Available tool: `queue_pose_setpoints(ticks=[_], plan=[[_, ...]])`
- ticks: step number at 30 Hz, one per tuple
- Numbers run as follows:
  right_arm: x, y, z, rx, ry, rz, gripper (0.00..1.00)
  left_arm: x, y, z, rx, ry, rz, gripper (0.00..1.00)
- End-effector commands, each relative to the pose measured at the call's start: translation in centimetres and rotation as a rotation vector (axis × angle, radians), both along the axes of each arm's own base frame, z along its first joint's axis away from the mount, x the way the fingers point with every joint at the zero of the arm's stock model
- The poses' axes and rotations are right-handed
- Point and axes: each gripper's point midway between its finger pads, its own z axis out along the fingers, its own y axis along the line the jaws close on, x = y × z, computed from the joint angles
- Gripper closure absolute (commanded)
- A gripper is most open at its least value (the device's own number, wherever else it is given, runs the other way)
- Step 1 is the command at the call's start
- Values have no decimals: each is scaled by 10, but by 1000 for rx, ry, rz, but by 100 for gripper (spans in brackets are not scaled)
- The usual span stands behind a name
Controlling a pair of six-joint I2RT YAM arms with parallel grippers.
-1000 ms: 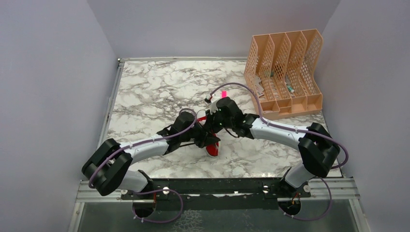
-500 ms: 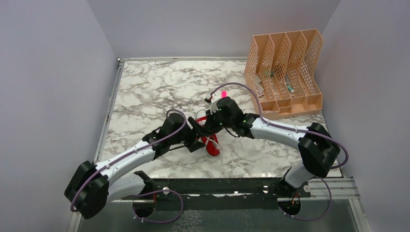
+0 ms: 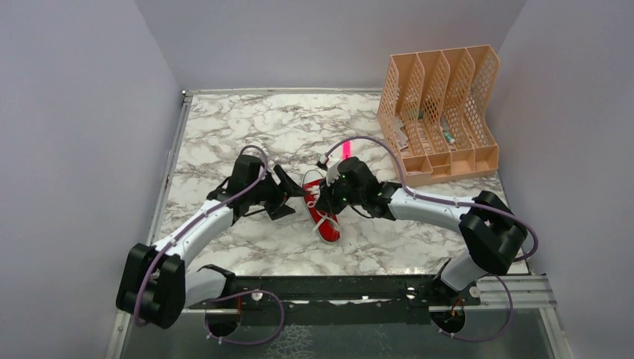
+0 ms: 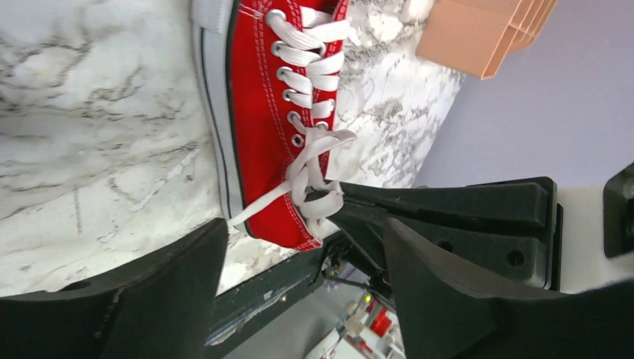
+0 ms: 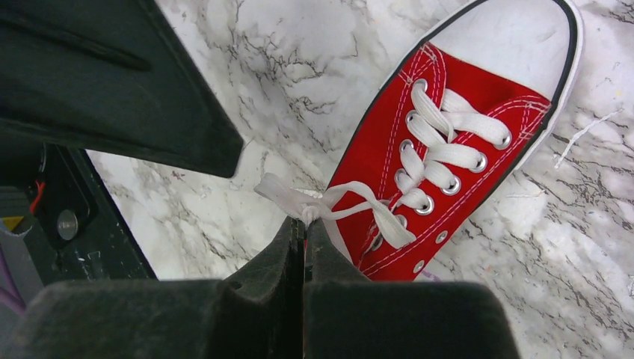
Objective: Tie the shoes
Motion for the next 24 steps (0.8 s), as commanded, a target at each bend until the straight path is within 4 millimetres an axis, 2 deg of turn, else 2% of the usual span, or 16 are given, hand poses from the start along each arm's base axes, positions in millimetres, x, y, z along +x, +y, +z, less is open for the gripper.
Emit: queue_pose_setpoints(ticks=[1,4,6,10,16,19,22,24], plan=[[-1,11,23,75,-50,46,99,9,-20,22,-60,-67,-149,26],[1,12,25,83,-55,37,99,9,-23,18,-58,-66,-193,19],[2,13,26,82,-52,34,99,4,-26,14,-73,-43,-223,19],[3,15,29,91,-53,31,99,1,-26,4,-88,-15,-204,42],[5,14,30,90,-71,37,99,4,-35,0,-155,-12,-212,55],[5,14,31,90,-72,35,99,7,-37,-1,-163,-19,-217,69],[3,16,33,97,-75,49,99,5,-36,-6,-151,-5,-215,75],[2,17,36,104,-79,67,98,2,-34,-9,-148,-1,-214,83]])
